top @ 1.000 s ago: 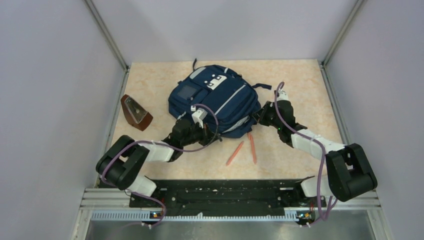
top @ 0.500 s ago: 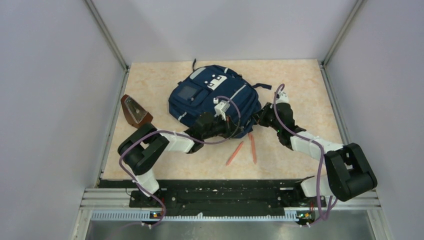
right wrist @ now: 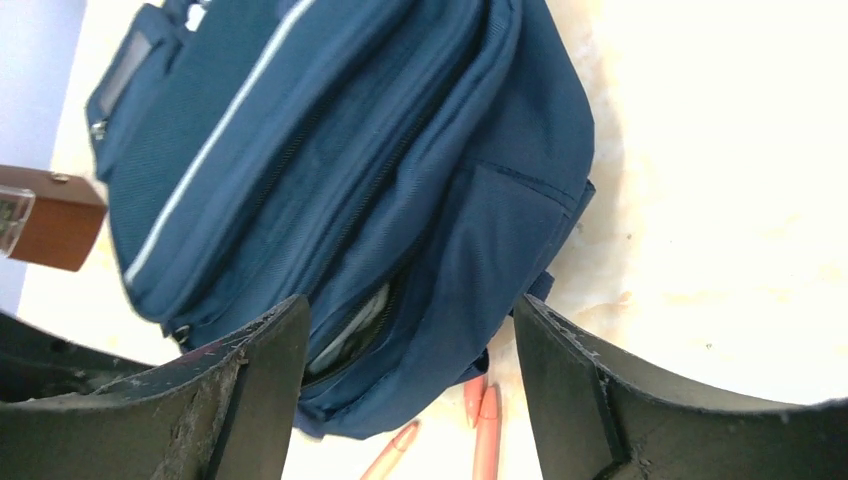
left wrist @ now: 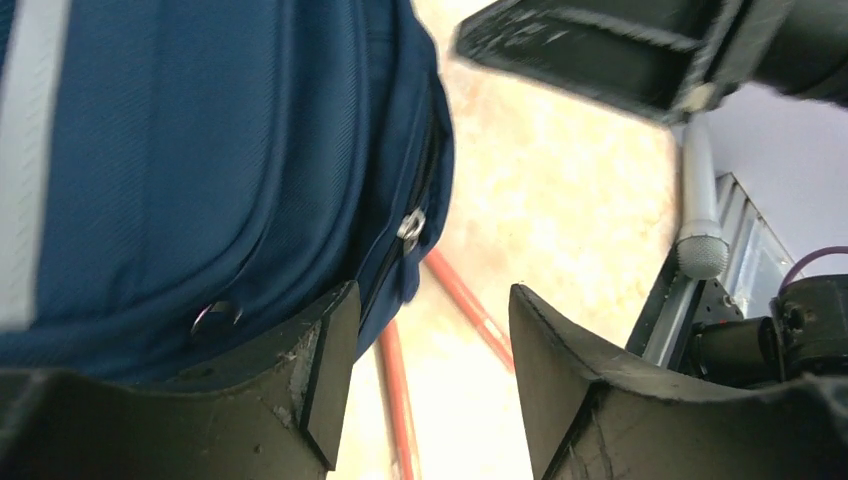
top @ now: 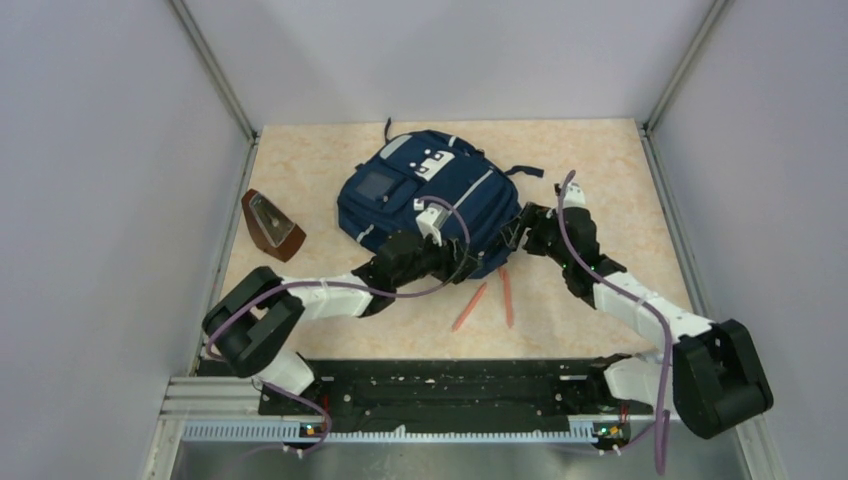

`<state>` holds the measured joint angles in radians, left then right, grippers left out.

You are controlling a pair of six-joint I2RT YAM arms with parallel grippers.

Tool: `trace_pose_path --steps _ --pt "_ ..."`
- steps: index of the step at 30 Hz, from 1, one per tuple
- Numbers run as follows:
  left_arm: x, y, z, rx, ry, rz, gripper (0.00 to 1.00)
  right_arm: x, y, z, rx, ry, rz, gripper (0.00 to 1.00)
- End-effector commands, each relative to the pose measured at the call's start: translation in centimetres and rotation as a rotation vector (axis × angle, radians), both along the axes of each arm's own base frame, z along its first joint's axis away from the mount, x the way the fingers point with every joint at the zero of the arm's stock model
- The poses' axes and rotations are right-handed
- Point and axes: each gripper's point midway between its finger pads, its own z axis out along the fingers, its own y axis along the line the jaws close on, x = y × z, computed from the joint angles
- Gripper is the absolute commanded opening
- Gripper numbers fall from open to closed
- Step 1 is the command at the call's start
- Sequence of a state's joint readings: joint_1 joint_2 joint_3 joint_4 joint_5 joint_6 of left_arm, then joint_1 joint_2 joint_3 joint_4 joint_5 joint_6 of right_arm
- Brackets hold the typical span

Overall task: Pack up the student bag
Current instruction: Zip the student bag at the center of the board.

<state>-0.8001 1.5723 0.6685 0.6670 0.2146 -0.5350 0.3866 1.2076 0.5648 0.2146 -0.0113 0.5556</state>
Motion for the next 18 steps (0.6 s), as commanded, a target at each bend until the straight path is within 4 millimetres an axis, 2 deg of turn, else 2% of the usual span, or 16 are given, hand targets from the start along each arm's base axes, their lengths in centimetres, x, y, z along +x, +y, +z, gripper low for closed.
trace_pose_path --steps 1,4,7,11,14,18 --pt "-0.4 2.8 -0.7 0.039 0.003 0.092 0.63 -1.3 0.7 3.1 0.018 -0.066 0.062 0.73" --pt "-0.6 4.7 -1.7 0.059 0.068 0.181 0.66 -3.0 1.8 3.0 0.021 -0.058 0.149 0.73" --pt "-0.2 7.8 -2.9 0.087 0.163 0.365 0.69 -4.8 3.5 2.7 -0.028 -0.053 0.23 0.73" --pt "-0.5 10.8 -1.9 0.025 0.194 0.516 0.7 -7.1 5.7 1.5 -0.072 -0.025 0.289 0.67" --pt "-0.5 12.7 -1.6 -0.025 0.194 0.602 0.76 -7.7 7.1 0.6 -0.073 -0.014 0.301 0.64" --pt "-0.2 13.6 -1.9 -0.02 0.236 0.635 0.79 -7.7 8.8 -0.6 -0.087 0.014 0.295 0.55"
